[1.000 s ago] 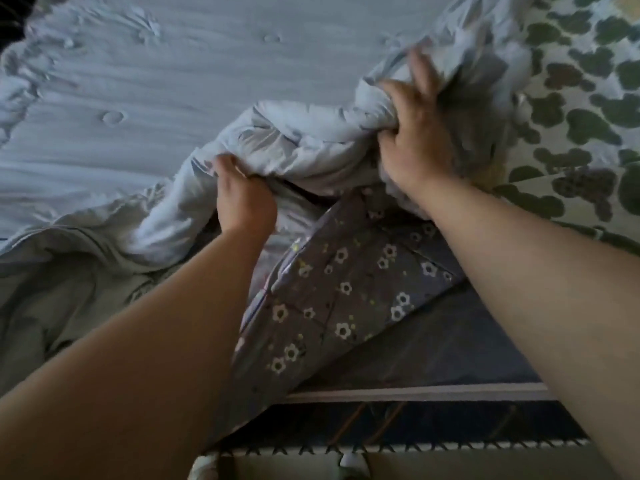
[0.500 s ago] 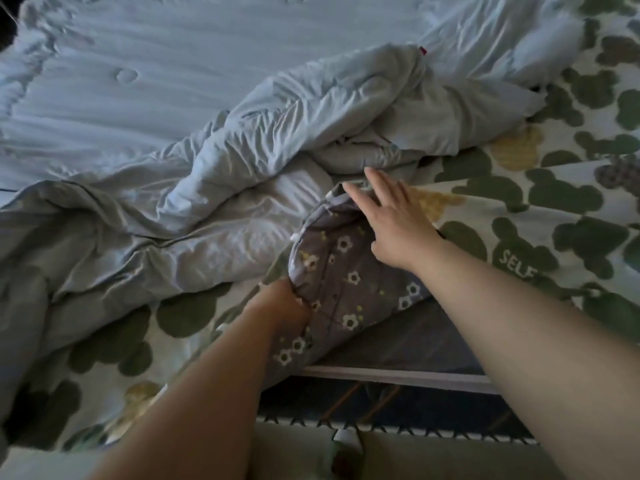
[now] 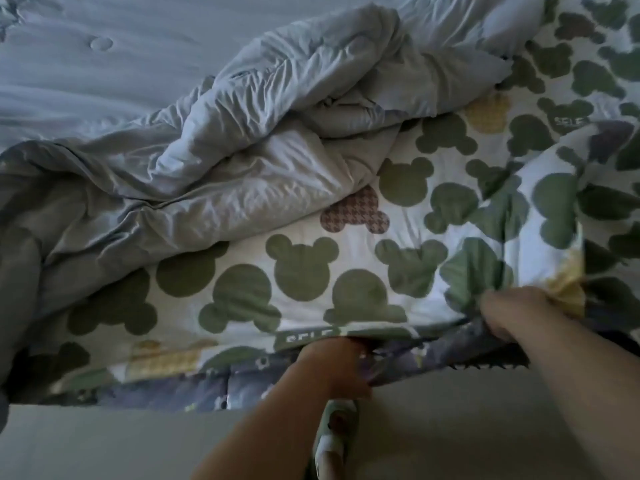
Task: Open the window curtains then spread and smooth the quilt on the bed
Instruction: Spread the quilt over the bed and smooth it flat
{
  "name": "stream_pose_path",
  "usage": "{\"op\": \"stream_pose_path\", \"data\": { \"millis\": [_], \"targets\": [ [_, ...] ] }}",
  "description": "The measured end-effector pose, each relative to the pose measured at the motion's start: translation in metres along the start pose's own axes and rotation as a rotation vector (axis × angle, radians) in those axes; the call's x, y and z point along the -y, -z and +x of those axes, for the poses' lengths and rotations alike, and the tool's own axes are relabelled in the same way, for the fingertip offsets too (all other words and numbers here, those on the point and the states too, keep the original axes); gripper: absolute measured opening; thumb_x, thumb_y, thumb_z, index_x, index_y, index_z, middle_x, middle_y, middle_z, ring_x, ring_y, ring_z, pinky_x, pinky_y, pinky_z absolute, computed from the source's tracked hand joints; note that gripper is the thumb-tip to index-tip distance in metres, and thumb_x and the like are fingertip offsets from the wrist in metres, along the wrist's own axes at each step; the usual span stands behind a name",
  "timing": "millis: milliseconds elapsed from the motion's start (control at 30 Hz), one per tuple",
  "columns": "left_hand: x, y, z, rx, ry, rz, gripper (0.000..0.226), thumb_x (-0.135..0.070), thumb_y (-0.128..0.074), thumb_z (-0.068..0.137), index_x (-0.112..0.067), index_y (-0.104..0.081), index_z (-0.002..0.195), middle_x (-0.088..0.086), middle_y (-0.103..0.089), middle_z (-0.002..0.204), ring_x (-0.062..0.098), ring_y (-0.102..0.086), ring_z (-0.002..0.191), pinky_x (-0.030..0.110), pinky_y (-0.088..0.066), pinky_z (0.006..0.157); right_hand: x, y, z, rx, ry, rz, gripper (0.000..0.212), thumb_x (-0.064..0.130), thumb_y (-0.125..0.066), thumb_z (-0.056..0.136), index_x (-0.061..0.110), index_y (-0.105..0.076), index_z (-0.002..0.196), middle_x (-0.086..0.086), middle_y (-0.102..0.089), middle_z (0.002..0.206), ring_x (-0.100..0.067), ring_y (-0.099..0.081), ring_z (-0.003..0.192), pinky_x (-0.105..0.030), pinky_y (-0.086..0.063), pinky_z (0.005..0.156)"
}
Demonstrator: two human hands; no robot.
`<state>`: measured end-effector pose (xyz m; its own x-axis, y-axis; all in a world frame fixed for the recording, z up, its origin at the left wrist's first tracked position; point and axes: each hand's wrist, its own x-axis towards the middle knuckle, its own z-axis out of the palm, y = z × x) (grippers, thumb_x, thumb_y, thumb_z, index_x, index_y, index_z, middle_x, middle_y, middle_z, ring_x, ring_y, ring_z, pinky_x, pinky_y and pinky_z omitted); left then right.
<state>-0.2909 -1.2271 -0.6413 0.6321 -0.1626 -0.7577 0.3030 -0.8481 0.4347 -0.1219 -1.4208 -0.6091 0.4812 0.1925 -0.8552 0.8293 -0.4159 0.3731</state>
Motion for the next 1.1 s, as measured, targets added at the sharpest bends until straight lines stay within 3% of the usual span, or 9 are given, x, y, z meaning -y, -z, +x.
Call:
{"op": "stream_pose_path", "data": {
  "millis": [133, 233, 300, 467, 633, 767, 933, 1000, 1100],
  "targets": [
    [-0.006, 0.000, -0.017, -0.412, -0.051, -0.224, 0.026, -0.046, -0.060, 0.084, -0.022, -0.070, 0.088, 0.002, -0.069, 0.090, 0.022, -0.064, 0.088, 0.029, -0.051, 0.075, 0.040, -0.059, -0.022, 0.127, -0.139, 0.074, 0.050, 0.020, -0.038, 0.095, 0.020, -0.032, 0.145, -0.009, -0.032, 0.150, -0.027, -0.033, 0.135, -0.034, -0.026, 0.108],
    [0.011, -0.007, -0.018, -0.677, 0.008, -0.006, 0.043, -0.041, -0.063, 0.080, -0.026, -0.052, 0.118, -0.001, -0.055, 0.115, 0.022, -0.053, 0.110, 0.035, -0.044, 0.090, 0.056, -0.061, -0.022, 0.052, -0.265, 0.193, 0.044, 0.016, -0.040, 0.094, 0.022, -0.045, 0.137, -0.005, -0.042, 0.142, -0.025, -0.038, 0.130, -0.036, -0.026, 0.107],
    [0.029, -0.015, -0.016, -0.497, 0.148, 0.219, 0.066, -0.043, -0.065, 0.078, -0.031, -0.035, 0.135, 0.000, -0.040, 0.131, 0.026, -0.040, 0.123, 0.041, -0.037, 0.100, 0.055, -0.065, -0.021, 0.001, -0.291, 0.227, 0.037, 0.017, -0.043, 0.094, 0.025, -0.054, 0.128, -0.002, -0.050, 0.133, -0.022, -0.043, 0.123, -0.033, -0.028, 0.103],
    [0.048, -0.052, -0.010, -0.318, 0.210, 0.296, 0.034, -0.011, -0.045, 0.094, -0.022, -0.051, 0.125, 0.004, -0.054, 0.125, 0.025, -0.054, 0.115, 0.037, -0.046, 0.096, 0.065, -0.095, -0.033, -0.069, -0.245, 0.266, 0.039, 0.015, -0.038, 0.094, 0.030, -0.054, 0.126, -0.002, -0.052, 0.129, -0.025, -0.041, 0.124, -0.037, -0.024, 0.108],
    [0.035, -0.077, -0.001, -0.078, 0.238, 0.239, 0.029, -0.023, -0.050, 0.091, -0.019, -0.058, 0.119, 0.007, -0.059, 0.122, 0.027, -0.059, 0.110, 0.038, -0.050, 0.093, 0.069, -0.113, -0.033, -0.111, -0.151, 0.490, 0.028, 0.013, -0.040, 0.091, 0.029, -0.050, 0.112, -0.006, -0.052, 0.125, -0.026, -0.046, 0.116, -0.039, -0.033, 0.101],
    [-0.019, -0.068, 0.008, -0.259, 0.285, 0.119, 0.037, -0.043, -0.042, 0.093, -0.019, -0.063, 0.111, 0.006, -0.064, 0.115, 0.027, -0.061, 0.106, 0.035, -0.048, 0.088, 0.033, -0.118, -0.034, -0.481, -0.267, 0.897, 0.012, 0.012, -0.047, 0.088, 0.019, -0.045, 0.078, -0.007, -0.051, 0.093, -0.029, -0.056, 0.095, -0.033, -0.037, 0.070],
    [-0.140, -0.045, 0.044, -0.515, 0.055, -0.069, 0.026, -0.049, -0.054, 0.085, -0.022, -0.055, 0.085, 0.000, -0.065, 0.095, 0.024, -0.062, 0.093, 0.029, -0.044, 0.074, -0.048, -0.156, -0.022, -0.687, -0.529, 0.839, 0.012, 0.004, -0.049, 0.085, 0.002, -0.053, 0.097, -0.021, -0.051, 0.108, -0.039, -0.054, 0.094, -0.042, -0.045, 0.077],
    [-0.198, -0.051, 0.072, -0.542, -0.050, -0.090, 0.028, -0.048, -0.058, 0.083, -0.024, -0.056, 0.096, -0.001, -0.062, 0.104, 0.022, -0.059, 0.100, 0.030, -0.045, 0.080, -0.089, -0.183, -0.015, -0.663, -0.549, 0.794, 0.021, 0.002, -0.050, 0.085, 0.001, -0.051, 0.106, -0.021, -0.049, 0.114, -0.039, -0.051, 0.100, -0.043, -0.044, 0.082],
    [-0.261, -0.067, 0.109, -0.578, -0.077, -0.034, 0.065, -0.050, -0.063, 0.077, -0.021, -0.041, 0.131, 0.005, -0.042, 0.132, 0.026, -0.043, 0.122, 0.037, -0.039, 0.099, -0.128, -0.217, 0.005, -0.618, -0.469, 0.751, 0.047, 0.009, -0.061, 0.080, 0.004, -0.045, 0.124, -0.019, -0.044, 0.126, -0.038, -0.046, 0.114, -0.043, -0.040, 0.094]
  ]
}}
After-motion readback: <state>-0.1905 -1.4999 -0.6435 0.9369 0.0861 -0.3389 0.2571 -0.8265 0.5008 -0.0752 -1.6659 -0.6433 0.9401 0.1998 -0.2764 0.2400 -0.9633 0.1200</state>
